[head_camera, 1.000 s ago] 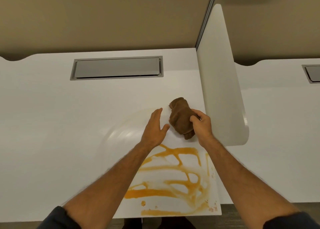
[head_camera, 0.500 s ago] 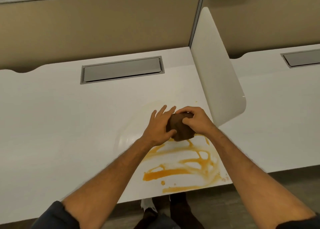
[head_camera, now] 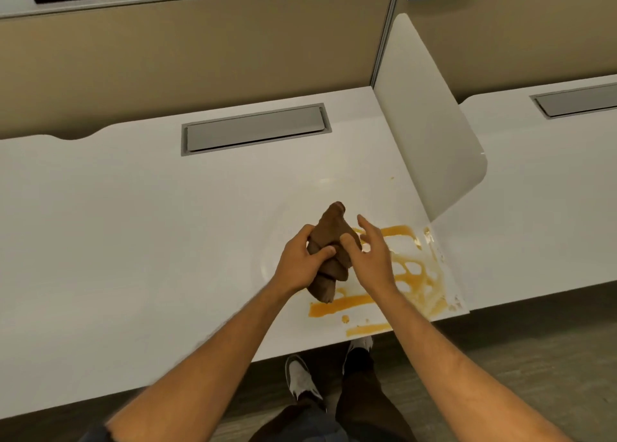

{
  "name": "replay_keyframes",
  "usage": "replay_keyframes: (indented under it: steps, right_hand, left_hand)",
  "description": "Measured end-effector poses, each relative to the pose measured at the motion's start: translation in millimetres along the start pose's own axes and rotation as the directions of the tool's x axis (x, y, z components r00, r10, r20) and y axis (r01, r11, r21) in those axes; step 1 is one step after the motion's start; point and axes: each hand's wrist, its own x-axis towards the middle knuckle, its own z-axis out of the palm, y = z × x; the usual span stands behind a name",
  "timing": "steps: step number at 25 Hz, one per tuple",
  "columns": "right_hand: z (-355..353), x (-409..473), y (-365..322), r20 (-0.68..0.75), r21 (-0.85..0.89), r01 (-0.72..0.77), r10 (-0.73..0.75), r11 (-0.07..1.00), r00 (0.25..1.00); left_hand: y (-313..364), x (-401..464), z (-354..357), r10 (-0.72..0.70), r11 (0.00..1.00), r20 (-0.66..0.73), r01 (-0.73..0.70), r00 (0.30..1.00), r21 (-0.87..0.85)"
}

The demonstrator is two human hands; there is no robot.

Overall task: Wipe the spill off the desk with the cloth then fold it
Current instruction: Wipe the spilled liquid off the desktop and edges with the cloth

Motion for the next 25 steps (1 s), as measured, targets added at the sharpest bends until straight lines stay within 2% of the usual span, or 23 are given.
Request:
replay_keyframes:
  steps: [2,4,7,10,12,14,16,19,22,25]
  right_hand:
    - [20,-19,-5,0.135,0.181,-0.130,0.106,0.975,0.985]
    - [32,-25,-3,0.172,0.295,-0.241,0.197,0.925,0.965]
    - [28,-28,8,0.196,0.384,-0.357,0.303,0.852,0.933]
    - [19,-33,23,0.223,0.392,-0.448,0.389,0.804,0.894]
    - [17,-39,33,0.198,0.408,-0.463,0.419,0.787,0.886]
    - [14,-41,41,0.154,0.416,-0.445,0.422,0.793,0.894]
    - [9,-35,44,0.116,0.358,-0.418,0.405,0.835,0.907]
    - [5,-11,39,0.081,0.196,-0.382,0.373,0.903,0.924]
    - [5,27,37,0.023,0.020,-0.290,0.289,0.957,0.957]
    - [13,62,40,-0.031,-0.153,-0.218,0.215,0.964,0.976]
  left_hand:
    - [2,-14,6,0.018,1.000,-0.006,-0.018,1.000,0.010]
    - [2,-25,12,0.037,0.999,0.008,-0.037,0.999,0.036]
    - [-9,-34,7,0.036,0.999,0.131,-0.033,0.991,-0.025]
    - [-26,-41,-5,0.003,0.995,0.239,0.021,0.971,-0.094]
    - [-43,-43,-10,0.019,0.997,0.168,-0.006,0.986,-0.075]
    - [-68,-39,-18,-0.006,1.000,-0.002,0.006,1.000,0.027]
    - [-102,-35,-30,-0.039,0.975,-0.109,0.062,0.993,0.214]
    - [-155,-31,-42,-0.124,0.882,-0.015,0.117,0.992,0.456]
    - [-189,-19,-50,-0.050,0.786,0.074,-0.007,0.996,0.618]
    - [-207,-10,-56,-0.007,0.637,0.141,-0.105,0.990,0.764]
